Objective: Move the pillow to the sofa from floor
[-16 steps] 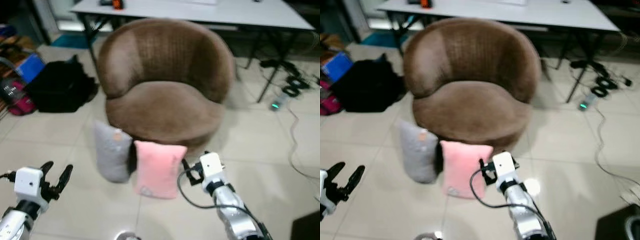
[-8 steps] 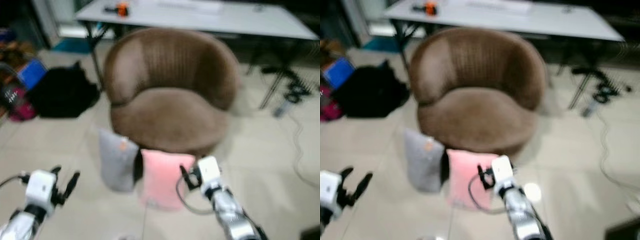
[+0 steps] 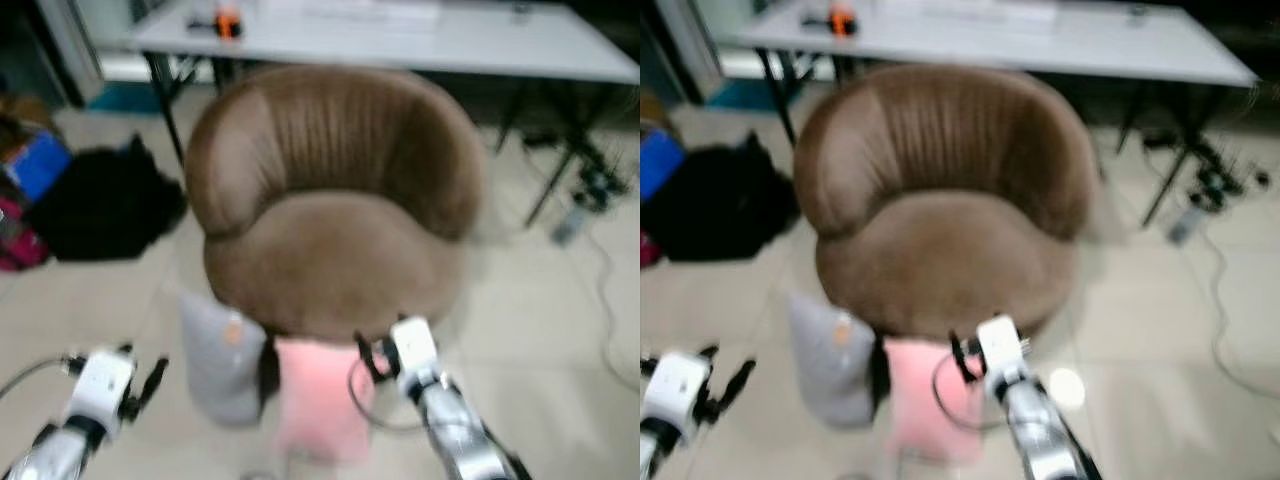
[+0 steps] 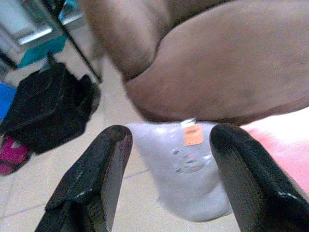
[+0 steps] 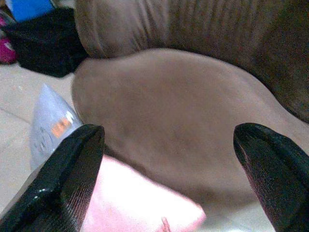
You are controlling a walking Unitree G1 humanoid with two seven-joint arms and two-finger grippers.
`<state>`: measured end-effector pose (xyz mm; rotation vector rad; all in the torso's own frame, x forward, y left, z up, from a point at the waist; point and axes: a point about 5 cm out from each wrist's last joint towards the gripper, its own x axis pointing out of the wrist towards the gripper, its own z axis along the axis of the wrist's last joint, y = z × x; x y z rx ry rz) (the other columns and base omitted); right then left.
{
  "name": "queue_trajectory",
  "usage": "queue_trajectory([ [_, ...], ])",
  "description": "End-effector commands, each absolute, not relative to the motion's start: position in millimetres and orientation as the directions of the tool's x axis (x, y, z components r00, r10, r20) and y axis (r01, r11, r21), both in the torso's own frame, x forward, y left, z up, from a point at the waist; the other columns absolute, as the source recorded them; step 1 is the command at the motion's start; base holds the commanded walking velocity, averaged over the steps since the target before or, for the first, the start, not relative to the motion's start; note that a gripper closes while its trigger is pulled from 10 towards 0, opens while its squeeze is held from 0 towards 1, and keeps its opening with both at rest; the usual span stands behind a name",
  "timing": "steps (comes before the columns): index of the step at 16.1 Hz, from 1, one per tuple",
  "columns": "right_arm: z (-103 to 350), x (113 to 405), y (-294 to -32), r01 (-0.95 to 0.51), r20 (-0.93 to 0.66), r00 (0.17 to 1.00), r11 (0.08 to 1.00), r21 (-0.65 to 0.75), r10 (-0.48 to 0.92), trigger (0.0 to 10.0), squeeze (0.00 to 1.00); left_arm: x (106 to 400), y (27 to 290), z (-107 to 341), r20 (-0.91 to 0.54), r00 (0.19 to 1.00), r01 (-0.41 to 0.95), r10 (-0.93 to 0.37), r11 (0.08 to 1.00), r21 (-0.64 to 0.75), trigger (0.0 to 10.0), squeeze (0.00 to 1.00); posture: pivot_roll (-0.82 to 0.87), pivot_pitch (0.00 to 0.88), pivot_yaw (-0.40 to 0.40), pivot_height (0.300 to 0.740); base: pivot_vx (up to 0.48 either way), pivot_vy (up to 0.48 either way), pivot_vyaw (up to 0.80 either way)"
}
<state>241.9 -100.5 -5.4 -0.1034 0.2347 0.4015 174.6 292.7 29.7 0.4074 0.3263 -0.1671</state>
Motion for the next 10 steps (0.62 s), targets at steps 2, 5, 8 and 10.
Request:
queue_trajectory([
  [2, -6, 239, -98, -0.417, -0.243, 0.887, 0.907, -0.052, 0.394, 10.0, 0.60, 174, 291, 27, -0.350, 0.932, 0.232, -0.093, 0.896, 0.379, 10.0, 0.00, 0.07, 0.070, 0.011, 0.740, 0.319, -0.356, 0.00],
  [5, -5, 239, -96, -0.426, -0.241, 0.883, 0.903, -0.053, 0.402, 10.0, 0.60, 176, 287, 30, -0.329, 0.938, 0.246, -0.106, 0.874, 0.419, 10.0, 0.00, 0.07, 0.074, 0.011, 0.740, 0.000, 0.000, 0.00],
  [8, 3, 242, -91, -0.433, -0.218, 0.885, 0.900, -0.057, 0.412, 10.0, 0.60, 176, 290, 30, -0.336, 0.937, 0.236, -0.097, 0.885, 0.401, 10.0, 0.00, 0.07, 0.078, 0.010, 0.740, 0.000, -0.294, 0.00],
  [10, 7, 238, -83, -0.439, -0.205, 0.884, 0.897, -0.056, 0.420, 10.0, 0.60, 176, 287, 30, -0.332, 0.937, 0.251, -0.108, 0.869, 0.426, 10.0, 0.00, 0.07, 0.080, 0.010, 0.740, 0.000, -0.439, 0.00],
])
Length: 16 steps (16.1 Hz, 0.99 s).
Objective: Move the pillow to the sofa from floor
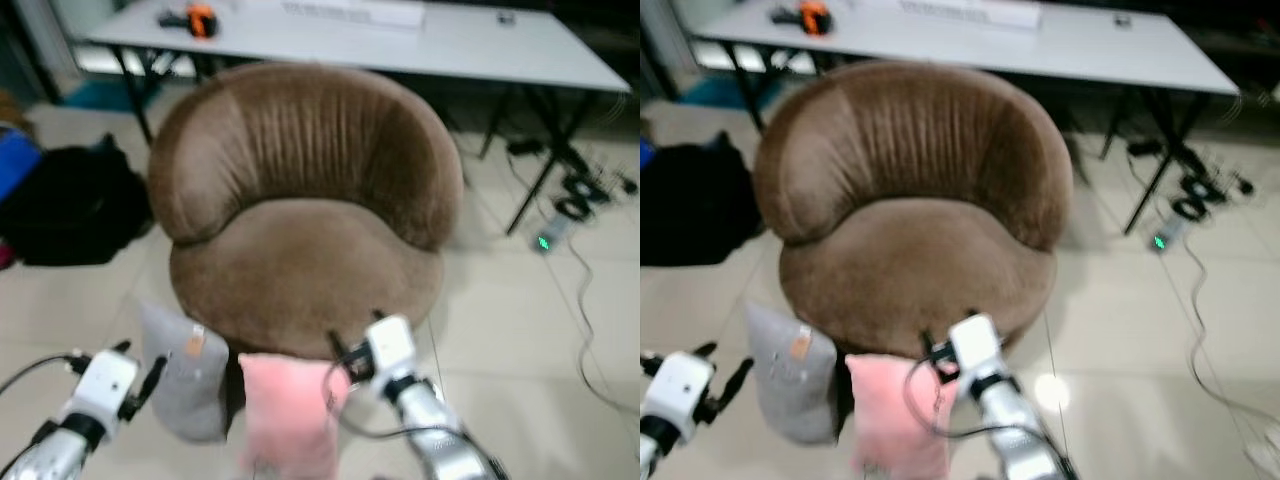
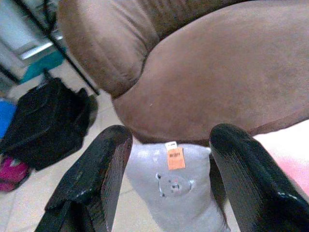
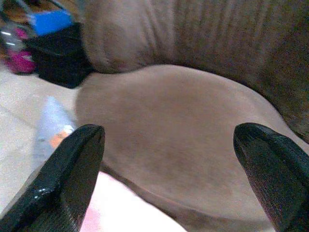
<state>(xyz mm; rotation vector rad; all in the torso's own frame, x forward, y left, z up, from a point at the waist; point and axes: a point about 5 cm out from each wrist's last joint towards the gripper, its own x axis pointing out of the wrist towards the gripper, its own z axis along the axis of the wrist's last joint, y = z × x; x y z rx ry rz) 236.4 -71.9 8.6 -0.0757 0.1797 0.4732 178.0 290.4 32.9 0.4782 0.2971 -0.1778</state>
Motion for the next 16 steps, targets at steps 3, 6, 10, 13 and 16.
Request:
queue_trajectory([
  [3, 15, 237, -76, -0.442, -0.195, 0.884, 0.895, -0.055, 0.424, 10.0, 0.60, 175, 302, 36, -0.316, 0.948, 0.186, -0.036, 0.869, 0.459, 10.0, 0.00, 0.07, 0.080, 0.007, 0.740, 0.000, -0.139, 0.00],
  [6, 18, 237, -74, -0.437, -0.201, 0.885, 0.898, -0.055, 0.419, 10.0, 0.60, 175, 326, 49, -0.272, 0.962, 0.101, 0.027, 0.890, 0.445, 10.0, 1.00, 0.07, 0.082, 0.007, 0.740, 0.000, 0.000, 0.00],
  [10, 17, 235, -75, -0.428, -0.221, 0.886, 0.902, -0.054, 0.407, 10.0, 0.60, 175, 331, 49, -0.293, 0.956, 0.109, 0.025, 0.895, 0.433, 10.0, 1.00, 0.07, 0.083, 0.006, 0.740, 0.000, 0.000, 0.00],
  [13, 18, 236, -75, -0.422, -0.230, 0.887, 0.905, -0.054, 0.400, 10.0, 0.60, 174, 325, 44, -0.301, 0.954, 0.122, 0.006, 0.906, 0.405, 10.0, 1.00, 0.07, 0.086, 0.006, 0.740, 0.000, 0.000, 0.00],
  [16, 18, 237, -75, -0.422, -0.238, 0.886, 0.905, -0.056, 0.399, 10.0, 0.60, 174, 325, 42, -0.298, 0.955, 0.117, 0.006, 0.912, 0.393, 10.0, 1.00, 0.07, 0.086, 0.005, 0.740, 0.000, 0.000, 0.00],
])
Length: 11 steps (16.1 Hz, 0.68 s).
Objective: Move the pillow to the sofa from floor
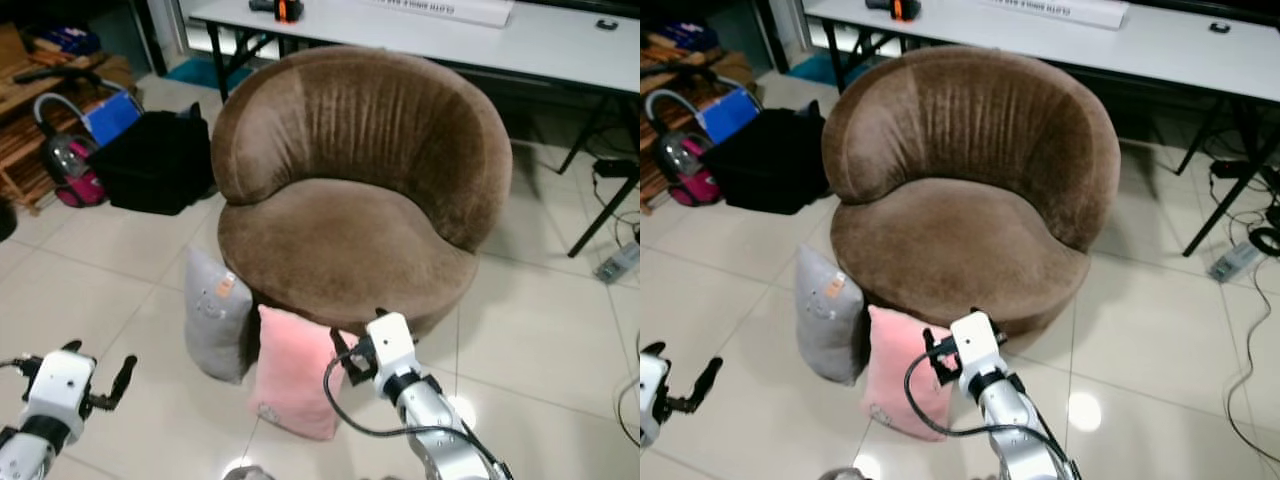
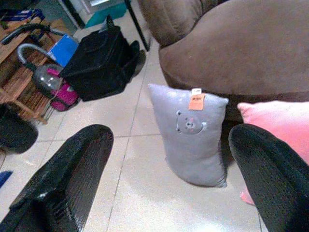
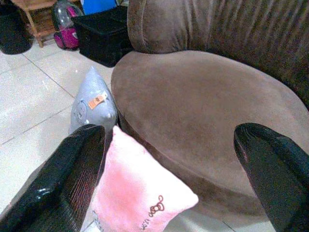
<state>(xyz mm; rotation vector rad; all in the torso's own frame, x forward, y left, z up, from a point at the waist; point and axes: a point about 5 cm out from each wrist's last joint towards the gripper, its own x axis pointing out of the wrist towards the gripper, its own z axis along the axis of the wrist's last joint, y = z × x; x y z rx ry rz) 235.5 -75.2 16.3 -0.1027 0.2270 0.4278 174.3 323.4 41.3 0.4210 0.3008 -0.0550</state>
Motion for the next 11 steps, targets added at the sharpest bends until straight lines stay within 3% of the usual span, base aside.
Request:
queue_trajectory([
  [1, 19, 237, -75, -0.423, -0.240, 0.885, 0.904, -0.057, 0.399, 10.0, 0.60, 174, 325, 41, -0.302, 0.953, 0.119, 0.002, 0.916, 0.383, 10.0, 1.00, 0.07, 0.085, 0.005, 0.740, 0.000, 0.000, 0.00],
  [11, 17, 239, -92, -0.354, -0.236, 0.913, 0.934, -0.050, 0.333, 10.0, 0.60, 178, 310, 38, -0.290, 0.955, 0.164, -0.062, 0.925, 0.344, 10.0, 1.00, 0.06, 0.067, 0.018, 0.740, 0.000, 0.000, 0.00],
])
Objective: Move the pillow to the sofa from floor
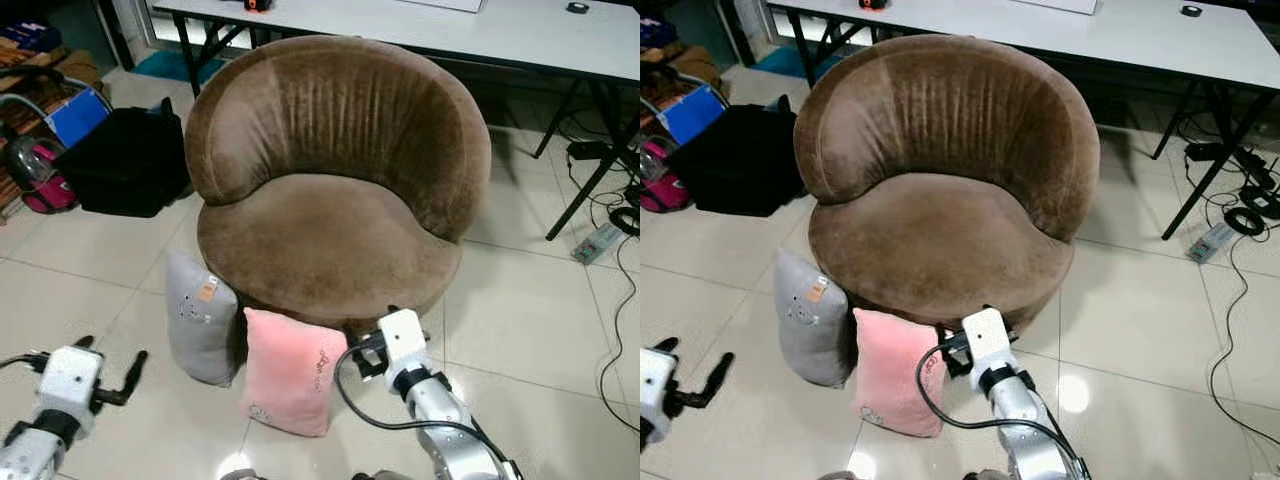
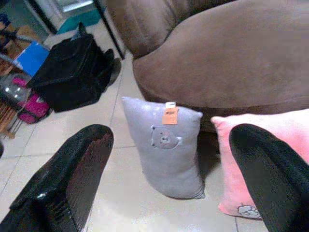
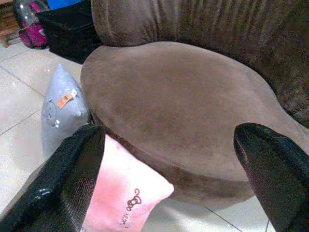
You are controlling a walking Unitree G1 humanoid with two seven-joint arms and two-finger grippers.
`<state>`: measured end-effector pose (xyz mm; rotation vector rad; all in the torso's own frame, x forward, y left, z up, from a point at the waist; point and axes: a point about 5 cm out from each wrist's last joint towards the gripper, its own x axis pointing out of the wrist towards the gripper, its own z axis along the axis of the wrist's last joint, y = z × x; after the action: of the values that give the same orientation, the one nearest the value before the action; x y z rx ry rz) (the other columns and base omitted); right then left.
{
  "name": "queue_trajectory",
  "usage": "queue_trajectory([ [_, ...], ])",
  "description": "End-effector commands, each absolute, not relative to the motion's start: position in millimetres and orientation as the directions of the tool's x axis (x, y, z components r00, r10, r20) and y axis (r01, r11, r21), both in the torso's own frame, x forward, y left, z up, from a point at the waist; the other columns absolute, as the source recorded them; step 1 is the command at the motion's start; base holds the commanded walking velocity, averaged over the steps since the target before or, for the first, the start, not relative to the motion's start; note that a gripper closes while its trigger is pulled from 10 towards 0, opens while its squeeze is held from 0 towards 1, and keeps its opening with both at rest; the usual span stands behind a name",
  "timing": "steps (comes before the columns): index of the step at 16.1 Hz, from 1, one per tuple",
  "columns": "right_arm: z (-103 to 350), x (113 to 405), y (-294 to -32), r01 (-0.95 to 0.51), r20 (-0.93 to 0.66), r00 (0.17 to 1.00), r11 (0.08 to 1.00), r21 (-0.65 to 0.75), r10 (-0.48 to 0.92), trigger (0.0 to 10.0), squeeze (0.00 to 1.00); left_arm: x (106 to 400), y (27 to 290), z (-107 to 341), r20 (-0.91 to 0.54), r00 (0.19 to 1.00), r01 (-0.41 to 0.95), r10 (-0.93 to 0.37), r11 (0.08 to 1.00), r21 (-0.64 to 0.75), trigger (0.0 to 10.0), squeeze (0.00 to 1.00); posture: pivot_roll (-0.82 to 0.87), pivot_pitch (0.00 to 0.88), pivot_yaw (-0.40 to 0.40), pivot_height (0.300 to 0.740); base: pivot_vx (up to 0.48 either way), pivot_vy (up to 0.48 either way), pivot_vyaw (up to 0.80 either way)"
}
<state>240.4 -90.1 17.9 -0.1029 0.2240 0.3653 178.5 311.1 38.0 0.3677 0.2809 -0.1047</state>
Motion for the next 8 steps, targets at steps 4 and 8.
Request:
queue_trajectory([
  [4, 14, 239, -94, -0.348, -0.234, 0.916, 0.936, -0.057, 0.326, 10.0, 0.60, 182, 306, 41, -0.274, 0.959, 0.169, -0.075, 0.926, 0.338, 10.0, 1.00, 0.04, 0.067, 0.010, 0.740, 0.000, 0.000, 0.00],
  [8, 20, 250, -107, -0.274, -0.185, 0.949, 0.957, -0.095, 0.254, 10.0, 0.59, 191, 279, 59, -0.162, 0.972, 0.220, -0.173, 0.911, 0.348, 10.0, 1.00, 0.01, 0.047, -0.035, 0.740, 0.000, 0.000, 0.00],
])
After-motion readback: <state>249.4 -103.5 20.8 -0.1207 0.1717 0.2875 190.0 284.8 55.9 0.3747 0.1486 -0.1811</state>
